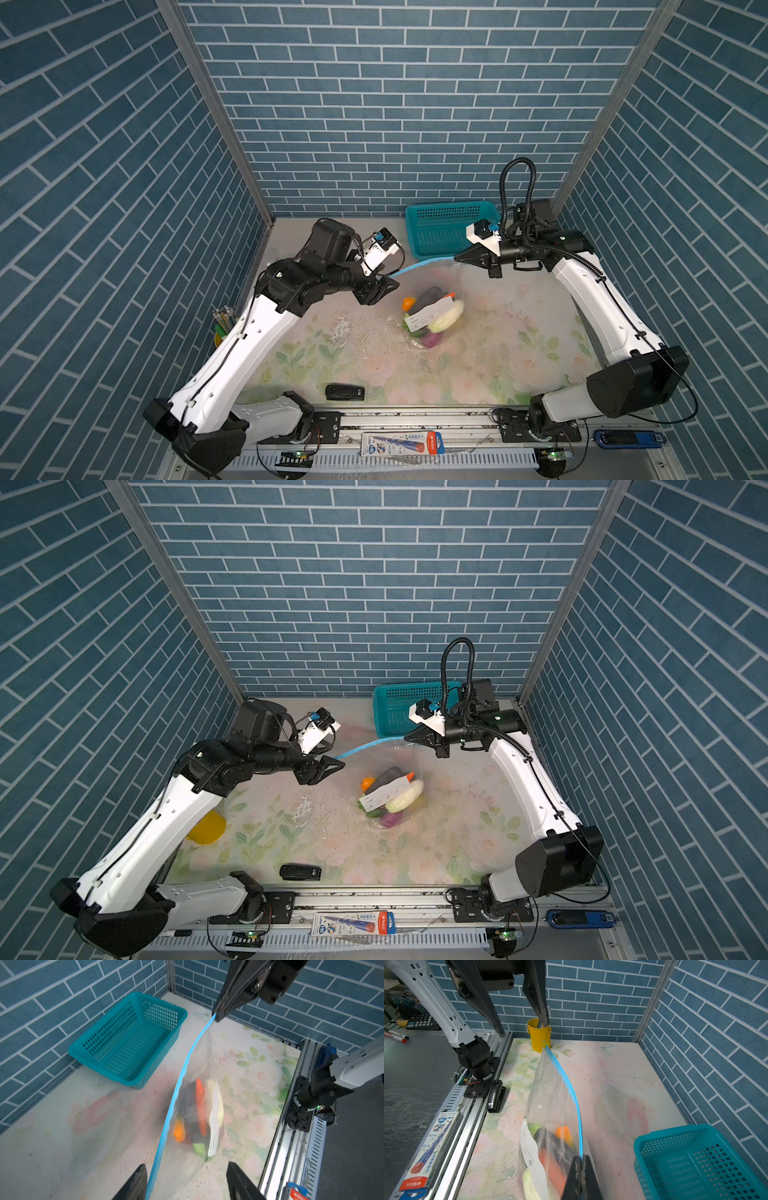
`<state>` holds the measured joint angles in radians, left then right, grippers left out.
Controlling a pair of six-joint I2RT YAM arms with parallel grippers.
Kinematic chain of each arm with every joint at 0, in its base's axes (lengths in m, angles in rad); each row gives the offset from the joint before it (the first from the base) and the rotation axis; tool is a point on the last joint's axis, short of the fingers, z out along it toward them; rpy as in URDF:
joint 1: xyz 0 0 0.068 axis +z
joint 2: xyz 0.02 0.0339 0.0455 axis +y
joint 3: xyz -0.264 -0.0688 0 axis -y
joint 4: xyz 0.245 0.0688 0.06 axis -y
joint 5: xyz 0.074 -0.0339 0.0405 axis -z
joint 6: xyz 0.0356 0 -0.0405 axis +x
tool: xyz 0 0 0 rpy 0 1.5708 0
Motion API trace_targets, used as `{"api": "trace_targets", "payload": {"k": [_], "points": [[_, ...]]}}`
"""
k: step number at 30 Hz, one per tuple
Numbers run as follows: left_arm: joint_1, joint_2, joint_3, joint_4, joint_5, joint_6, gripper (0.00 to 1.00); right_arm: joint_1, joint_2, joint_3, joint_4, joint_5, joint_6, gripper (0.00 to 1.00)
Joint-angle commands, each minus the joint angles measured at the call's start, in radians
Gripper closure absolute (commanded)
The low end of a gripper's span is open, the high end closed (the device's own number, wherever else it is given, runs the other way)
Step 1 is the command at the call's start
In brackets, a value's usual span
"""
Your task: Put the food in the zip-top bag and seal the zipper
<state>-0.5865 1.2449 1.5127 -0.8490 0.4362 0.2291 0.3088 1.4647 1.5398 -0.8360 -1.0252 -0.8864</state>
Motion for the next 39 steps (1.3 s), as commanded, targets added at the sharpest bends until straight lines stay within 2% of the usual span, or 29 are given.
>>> {"api": "trace_targets", "payload": {"k": [1, 7, 11, 16, 19, 24, 30, 38, 39], "points": [[-0.012, 0.049, 0.036, 0.089, 0.057, -0.007, 0.33, 0.015, 0.017, 0.013, 0.006, -0.035, -0.003, 1.00], [-0.012, 0.167, 0.086, 0.116, 0.082, 0.059, 0.32, 0.023, 0.025, 0.025, 0.001, -0.036, -0.002, 1.00], [-0.012, 0.215, 0.094, 0.123, 0.061, 0.085, 0.34, 0.024, 0.025, 0.033, -0.007, -0.036, -0.002, 1.00], [-0.012, 0.268, 0.108, 0.103, 0.076, 0.106, 0.48, 0.023, 0.020, 0.033, -0.009, -0.027, -0.005, 1.00], [-0.012, 0.292, 0.120, 0.082, 0.071, 0.115, 0.62, 0.023, 0.019, 0.033, -0.012, -0.025, -0.005, 1.00], [-0.012, 0.294, 0.121, 0.064, 0.067, 0.118, 0.76, 0.023, 0.016, 0.033, -0.011, -0.015, -0.005, 1.00], [-0.012, 0.275, 0.106, 0.053, 0.057, 0.106, 0.89, 0.024, 0.011, 0.033, -0.006, -0.003, 0.000, 1.00], [-0.012, 0.237, 0.083, 0.041, 0.052, 0.068, 1.00, 0.023, -0.020, -0.007, 0.054, 0.022, 0.033, 1.00], [-0.012, 0.229, 0.081, 0.039, 0.046, 0.065, 1.00, 0.023, -0.029, -0.015, 0.065, 0.028, 0.039, 0.93]]}}
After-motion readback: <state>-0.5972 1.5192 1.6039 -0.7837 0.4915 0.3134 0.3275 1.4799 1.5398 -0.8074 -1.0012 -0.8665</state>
